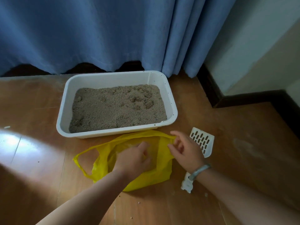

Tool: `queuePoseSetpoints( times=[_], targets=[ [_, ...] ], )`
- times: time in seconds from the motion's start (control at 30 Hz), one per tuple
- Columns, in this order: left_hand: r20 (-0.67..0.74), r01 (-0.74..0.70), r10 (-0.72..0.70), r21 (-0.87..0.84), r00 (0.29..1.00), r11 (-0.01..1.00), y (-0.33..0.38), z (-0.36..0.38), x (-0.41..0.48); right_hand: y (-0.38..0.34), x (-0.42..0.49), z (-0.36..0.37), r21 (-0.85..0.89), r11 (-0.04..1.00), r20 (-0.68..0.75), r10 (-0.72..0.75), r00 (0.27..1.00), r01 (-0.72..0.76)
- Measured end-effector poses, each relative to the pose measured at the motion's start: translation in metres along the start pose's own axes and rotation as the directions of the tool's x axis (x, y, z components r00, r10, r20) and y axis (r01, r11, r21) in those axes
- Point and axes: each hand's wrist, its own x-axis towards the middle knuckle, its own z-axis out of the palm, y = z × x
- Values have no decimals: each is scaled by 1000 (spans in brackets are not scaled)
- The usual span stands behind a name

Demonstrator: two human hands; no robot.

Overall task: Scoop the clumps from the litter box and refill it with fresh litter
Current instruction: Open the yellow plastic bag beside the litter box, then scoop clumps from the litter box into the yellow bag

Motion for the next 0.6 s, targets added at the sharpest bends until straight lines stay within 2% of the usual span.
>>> queuePoseSetpoints(
  times=[0.1,0.17,0.27,0.33,0.4,0.6],
  targets=[
    [-52,22,-27,-102,998,995,16,4,10,12,-14,-20,-15,996,-132,89,987,-92],
    [-54,26,-34,-149,998,988,25,7,16,26,-24,-31,-27,978,-177,199,964,-207],
    [-36,24,-31,-175,999,984,39,13,21,48,-39,-41,-88,869,-110,477,872,-487],
    [-15,29,-33,-178,999,984,49,17,24,59,-46,-43,-94,787,-51,608,792,-610],
    [10,31,-30,-155,1000,987,56,19,26,65,-48,-41,-70,740,-10,670,742,-669],
    [56,52,-45,-137,997,989,64,27,25,62,-49,-17,-43,666,42,746,664,-745]
  ],
)
